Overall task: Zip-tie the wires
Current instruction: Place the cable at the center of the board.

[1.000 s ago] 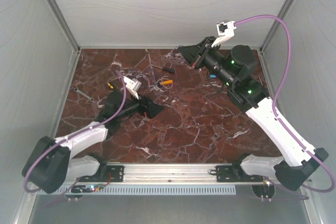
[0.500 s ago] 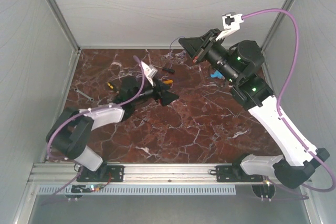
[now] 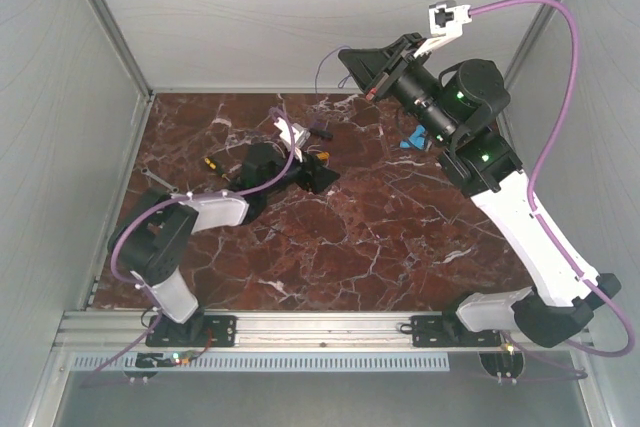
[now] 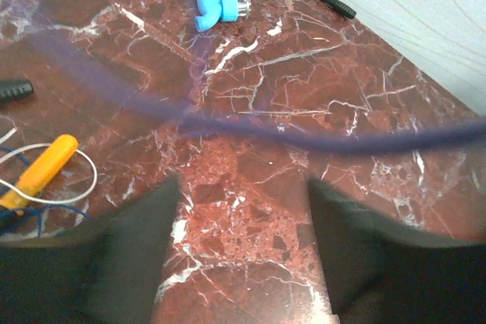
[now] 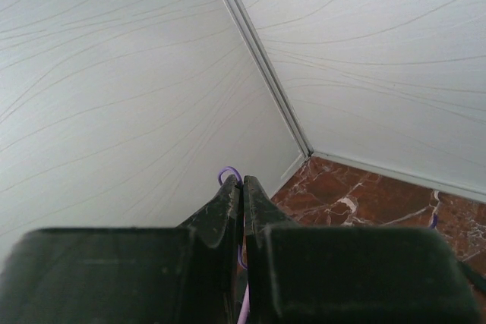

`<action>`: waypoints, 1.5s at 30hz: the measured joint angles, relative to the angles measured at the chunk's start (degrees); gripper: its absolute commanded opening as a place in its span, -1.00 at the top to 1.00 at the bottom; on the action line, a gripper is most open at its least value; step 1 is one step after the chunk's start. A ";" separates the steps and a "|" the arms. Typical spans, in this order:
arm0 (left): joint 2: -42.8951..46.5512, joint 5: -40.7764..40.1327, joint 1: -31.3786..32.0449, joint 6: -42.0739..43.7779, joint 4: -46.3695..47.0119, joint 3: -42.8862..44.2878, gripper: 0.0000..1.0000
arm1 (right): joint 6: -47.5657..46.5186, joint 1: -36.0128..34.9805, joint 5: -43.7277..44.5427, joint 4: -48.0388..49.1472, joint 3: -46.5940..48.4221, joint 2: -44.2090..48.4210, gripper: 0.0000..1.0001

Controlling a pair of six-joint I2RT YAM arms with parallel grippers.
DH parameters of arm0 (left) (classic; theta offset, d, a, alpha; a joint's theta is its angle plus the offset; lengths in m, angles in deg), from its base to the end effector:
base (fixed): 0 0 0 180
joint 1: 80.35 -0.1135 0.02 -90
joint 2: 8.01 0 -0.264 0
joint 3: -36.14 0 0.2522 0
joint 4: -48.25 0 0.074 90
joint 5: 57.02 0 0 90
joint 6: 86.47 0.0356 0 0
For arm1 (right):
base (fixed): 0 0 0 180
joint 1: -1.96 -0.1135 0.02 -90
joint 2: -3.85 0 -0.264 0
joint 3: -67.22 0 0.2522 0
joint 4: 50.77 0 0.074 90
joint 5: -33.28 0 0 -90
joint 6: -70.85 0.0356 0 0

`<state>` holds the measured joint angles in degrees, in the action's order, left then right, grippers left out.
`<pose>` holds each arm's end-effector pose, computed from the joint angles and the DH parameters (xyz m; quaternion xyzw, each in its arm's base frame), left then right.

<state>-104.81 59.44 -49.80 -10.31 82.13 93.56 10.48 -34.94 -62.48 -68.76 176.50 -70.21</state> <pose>0.2947 -0.1924 0.2055 0.2569 0.6906 -0.4041 0.5420 0.2042 0.1578 0.5452 -0.0779 0.5887 0.4659 0.6559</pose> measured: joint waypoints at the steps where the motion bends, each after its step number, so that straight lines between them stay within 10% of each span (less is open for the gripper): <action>1: 0.00 -0.28 0.00 0.37 -0.07 -0.17 0.29 | -0.02 0.00 0.02 0.00 0.00 0.00 1.00; 3: 0.00 -0.70 0.00 1.42 -0.11 -0.61 0.86 | -0.17 0.00 0.15 -0.04 0.00 0.00 1.00; 5: 0.00 -1.07 0.02 2.16 -0.22 -0.85 1.00 | -0.26 0.00 0.39 -0.02 0.00 0.02 1.00; 9: 0.50 -1.84 0.15 3.69 -0.02 -1.68 -0.37 | -0.59 0.00 0.81 -0.04 0.00 0.15 1.00; 13: 2.32 0.42 0.35 3.85 1.09 -4.00 -0.98 | -1.25 0.00 1.22 -0.09 -0.02 0.46 1.00; 31: -0.92 23.96 0.63 -7.87 16.24 -1.92 -0.97 | -1.31 0.00 1.44 -0.04 -2.01 2.71 1.00; 40: -3.15 22.82 0.66 -8.02 14.95 1.70 -0.20 | -1.29 0.00 1.44 -0.02 -2.01 2.71 1.00; 45: -5.03 22.21 1.14 -7.85 14.97 3.52 -0.51 | -1.29 0.00 1.44 0.04 -2.01 2.71 1.00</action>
<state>-109.83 81.64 -48.66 -18.16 97.10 97.08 9.19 -34.94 -61.04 -68.71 174.49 -67.50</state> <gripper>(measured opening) 0.610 0.005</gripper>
